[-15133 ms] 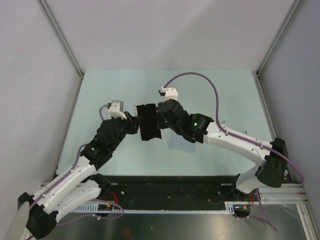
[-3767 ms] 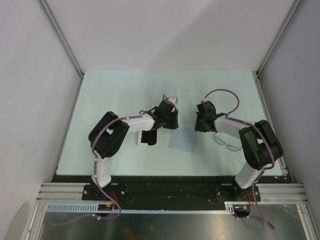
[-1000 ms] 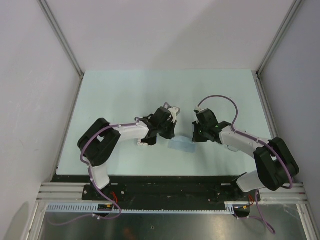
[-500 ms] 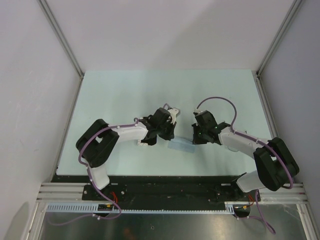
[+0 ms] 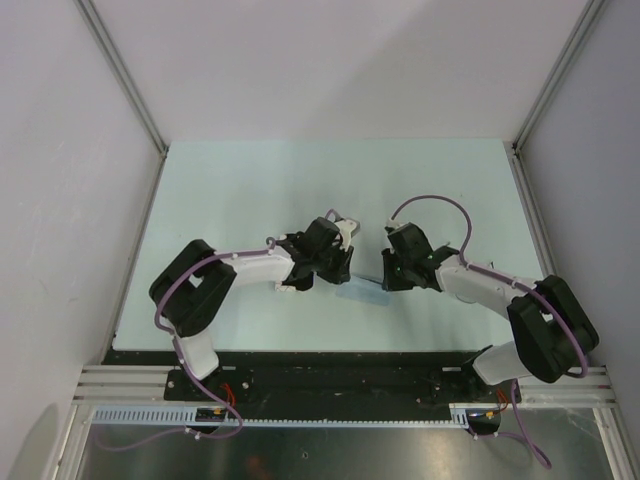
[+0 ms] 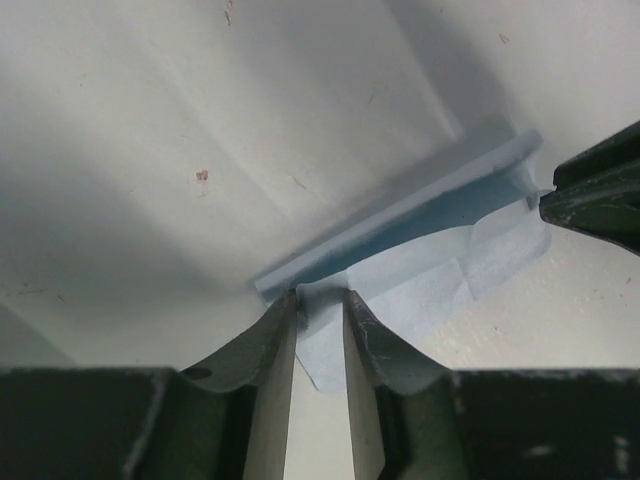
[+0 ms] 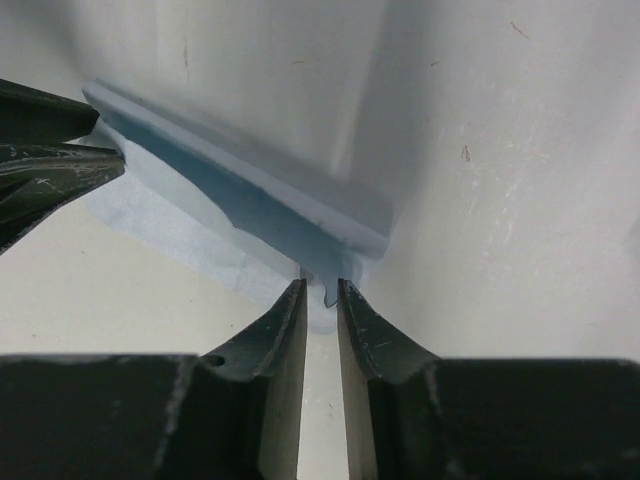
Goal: Organize the sunglasses
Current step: Fold the glasses cleaning cloth at the center of the board, then smooth out the folded cleaning cloth at the center of the board.
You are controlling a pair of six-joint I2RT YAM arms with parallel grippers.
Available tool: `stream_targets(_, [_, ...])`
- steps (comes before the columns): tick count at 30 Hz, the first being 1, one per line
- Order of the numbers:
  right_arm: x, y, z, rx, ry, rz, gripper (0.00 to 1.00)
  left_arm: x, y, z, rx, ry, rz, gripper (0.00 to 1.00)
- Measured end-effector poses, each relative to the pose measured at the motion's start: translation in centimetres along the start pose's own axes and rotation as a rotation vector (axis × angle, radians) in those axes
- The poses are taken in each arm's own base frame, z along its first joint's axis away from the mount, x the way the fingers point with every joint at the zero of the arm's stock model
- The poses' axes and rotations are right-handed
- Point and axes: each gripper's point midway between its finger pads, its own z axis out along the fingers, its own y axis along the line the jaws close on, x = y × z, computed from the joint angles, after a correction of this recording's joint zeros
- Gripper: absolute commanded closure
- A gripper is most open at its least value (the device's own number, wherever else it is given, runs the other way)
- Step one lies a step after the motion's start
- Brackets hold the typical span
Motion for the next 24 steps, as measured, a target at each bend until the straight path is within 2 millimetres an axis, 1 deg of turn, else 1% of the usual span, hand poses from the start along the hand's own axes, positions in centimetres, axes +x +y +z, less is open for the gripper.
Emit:
stream_targets(1, [0.0, 0.0, 0.0, 0.0, 0.001, 0.001, 0.68, 0.0, 0.0, -0.1, 0.002, -0.001, 0.0, 0.67])
stream_targets(4, [0.0, 0.1, -0.5, -0.004, -0.005, 0.001, 0.66, -0.2, -0.3, -0.8, 0.01, -0.013, 0.003, 0.65])
stream_targets(9, [-1.1, 0.7, -2.2, -0.032, -0.059, 0.005, 0.64, -1.2, -0.9, -2.2, 0.022, -0.055, 0.011, 0.62])
stream_targets(13, [-1.8, 1.1, -3.0, -0.055, -0.094, 0.007, 0.67, -2.2, -1.3, -3.1, 0.031, -0.089, 0.018, 0.63])
stream_targets(16, [-1.7, 1.2, -2.6, -0.061, -0.084, 0.011, 0.68, -2.3, -1.3, -3.1, 0.031, -0.093, 0.017, 0.64])
stream_targets(20, [-1.1, 1.1, -1.1, -0.054, -0.048, 0.023, 0.73, -2.2, -1.2, -3.0, 0.026, -0.09, 0.008, 0.66])
stream_targets(23, [-0.6, 0.9, -0.2, -0.042, -0.023, 0.031, 0.75, -1.7, -1.1, -2.4, 0.023, -0.072, -0.002, 0.69])
stream_targets(24, [-0.5, 0.9, 0.0, -0.04, -0.018, 0.035, 0.78, -1.5, -1.0, -2.1, 0.023, -0.062, -0.008, 0.69])
